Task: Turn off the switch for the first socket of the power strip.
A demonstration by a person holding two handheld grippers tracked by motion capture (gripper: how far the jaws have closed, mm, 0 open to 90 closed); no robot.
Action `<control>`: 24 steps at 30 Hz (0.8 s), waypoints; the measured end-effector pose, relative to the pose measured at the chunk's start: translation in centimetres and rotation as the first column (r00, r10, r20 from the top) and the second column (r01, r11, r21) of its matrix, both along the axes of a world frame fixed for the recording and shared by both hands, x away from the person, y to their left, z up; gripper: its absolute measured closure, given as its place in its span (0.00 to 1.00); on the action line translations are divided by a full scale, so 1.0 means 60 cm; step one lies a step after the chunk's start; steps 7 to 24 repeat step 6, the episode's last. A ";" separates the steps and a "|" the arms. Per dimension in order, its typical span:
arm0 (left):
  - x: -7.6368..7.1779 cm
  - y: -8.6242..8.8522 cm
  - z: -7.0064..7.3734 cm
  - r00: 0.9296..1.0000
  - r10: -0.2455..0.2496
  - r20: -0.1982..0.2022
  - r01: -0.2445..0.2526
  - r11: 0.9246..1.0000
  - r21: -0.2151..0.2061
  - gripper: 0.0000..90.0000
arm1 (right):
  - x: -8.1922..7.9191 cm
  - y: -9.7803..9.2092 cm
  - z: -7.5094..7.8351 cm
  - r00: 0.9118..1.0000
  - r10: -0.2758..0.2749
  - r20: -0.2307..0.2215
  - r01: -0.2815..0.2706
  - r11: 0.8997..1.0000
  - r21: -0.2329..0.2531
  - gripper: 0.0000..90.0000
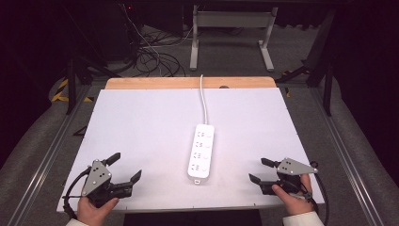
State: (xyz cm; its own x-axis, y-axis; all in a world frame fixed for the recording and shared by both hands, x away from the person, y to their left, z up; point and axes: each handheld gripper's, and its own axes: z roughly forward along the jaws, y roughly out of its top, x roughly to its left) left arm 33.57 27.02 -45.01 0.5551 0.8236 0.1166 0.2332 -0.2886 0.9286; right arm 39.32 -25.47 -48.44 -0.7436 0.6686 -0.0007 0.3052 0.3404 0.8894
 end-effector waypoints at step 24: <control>0.000 -0.002 -0.002 0.999 0.009 0.033 -0.010 1.000 0.026 0.13 | -0.001 -0.002 0.001 1.000 -0.008 0.022 0.008 1.000 -0.006 0.25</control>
